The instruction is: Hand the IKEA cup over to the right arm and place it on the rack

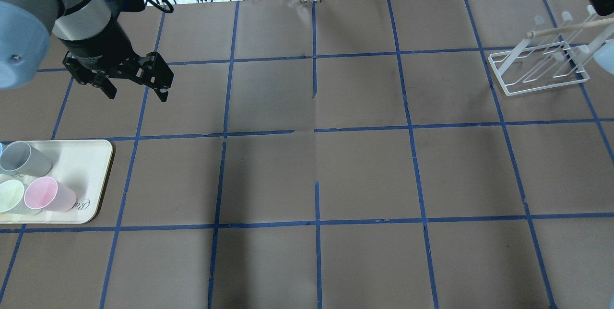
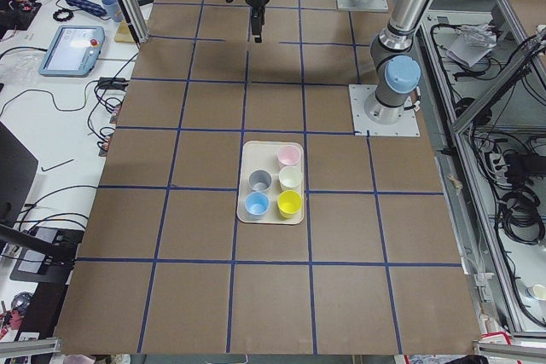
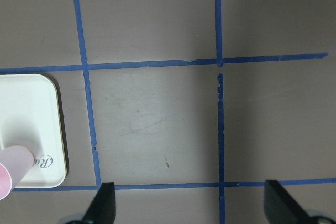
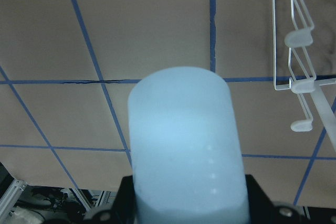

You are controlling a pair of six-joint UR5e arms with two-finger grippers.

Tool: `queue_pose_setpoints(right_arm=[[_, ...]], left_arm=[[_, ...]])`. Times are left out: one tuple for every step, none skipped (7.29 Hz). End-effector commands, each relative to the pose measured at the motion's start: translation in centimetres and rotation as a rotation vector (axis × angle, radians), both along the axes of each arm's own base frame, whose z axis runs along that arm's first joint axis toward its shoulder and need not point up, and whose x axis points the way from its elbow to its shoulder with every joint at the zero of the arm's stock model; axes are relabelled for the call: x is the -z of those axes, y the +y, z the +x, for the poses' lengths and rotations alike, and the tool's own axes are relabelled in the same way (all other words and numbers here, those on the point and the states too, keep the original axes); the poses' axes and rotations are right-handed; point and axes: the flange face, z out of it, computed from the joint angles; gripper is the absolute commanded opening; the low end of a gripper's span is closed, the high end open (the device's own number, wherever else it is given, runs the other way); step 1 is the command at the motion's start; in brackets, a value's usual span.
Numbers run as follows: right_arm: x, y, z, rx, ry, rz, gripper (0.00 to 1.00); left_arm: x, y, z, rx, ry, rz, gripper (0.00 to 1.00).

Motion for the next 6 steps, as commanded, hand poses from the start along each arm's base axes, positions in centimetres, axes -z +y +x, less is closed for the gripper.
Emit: queue_pose_setpoints(right_arm=[[3.9,-2.0,2.5,0.068,0.129,-0.085,0.21],[5.5,-2.0,4.9,0.059,0.168,-0.116,0.22],[7.6,-2.0,5.6,0.071,0.214,-0.152,0.22],[11.2,-2.6,5.4,0.067,0.219,-0.168,0.22],[11.4,-2.6,5.3,0.062,0.223,-0.174,0.22],[12.0,-2.6,5.3,0.060,0.221,-0.171,0.22]], left_arm=[[0.2,0.2,-0.6,0.020,-0.006,0.007,1.00],[0.6,0.0,-0.4,0.018,-0.006,0.013,1.00],[0.3,-0.2,-0.6,0.016,0.020,0.006,1.00],[0.1,-0.1,-1.0,0.012,0.065,0.000,1.00],[-0.2,0.6,-1.1,0.013,0.063,0.003,1.00],[-0.4,0.8,-1.2,0.015,0.063,-0.002,1.00]])
